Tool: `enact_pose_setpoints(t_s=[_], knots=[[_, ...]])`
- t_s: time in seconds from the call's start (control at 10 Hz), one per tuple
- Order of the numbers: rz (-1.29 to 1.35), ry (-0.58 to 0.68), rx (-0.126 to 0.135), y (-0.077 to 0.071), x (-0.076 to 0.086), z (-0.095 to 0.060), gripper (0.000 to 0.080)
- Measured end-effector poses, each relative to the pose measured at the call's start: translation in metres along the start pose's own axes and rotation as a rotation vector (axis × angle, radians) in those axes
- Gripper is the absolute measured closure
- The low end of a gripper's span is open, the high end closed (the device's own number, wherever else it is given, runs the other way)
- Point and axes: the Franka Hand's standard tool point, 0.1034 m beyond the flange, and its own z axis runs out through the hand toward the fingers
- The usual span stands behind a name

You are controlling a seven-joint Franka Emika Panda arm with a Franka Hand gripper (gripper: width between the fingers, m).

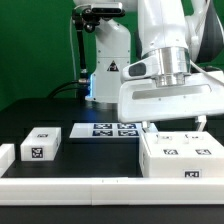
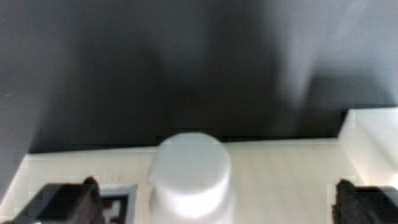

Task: Assemble cabinet

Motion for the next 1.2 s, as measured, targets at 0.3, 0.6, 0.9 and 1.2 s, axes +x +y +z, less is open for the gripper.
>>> enact_pose_setpoints(t_s=[0.3,0.6,0.9,1.2], knots=[[0.001,-0.007,0.0,0.0004,-0.0026,0.0039,0.015],[0.003,-0.007,-0.002,0.0013,-0.0028,0.004,0.0405],[0.006,-0.008,-0.007,0.0053,-0.003,0.0042,0.0583],[0.006,-0.008,-0.007,0.0053,-0.003,0.0042,0.0583]])
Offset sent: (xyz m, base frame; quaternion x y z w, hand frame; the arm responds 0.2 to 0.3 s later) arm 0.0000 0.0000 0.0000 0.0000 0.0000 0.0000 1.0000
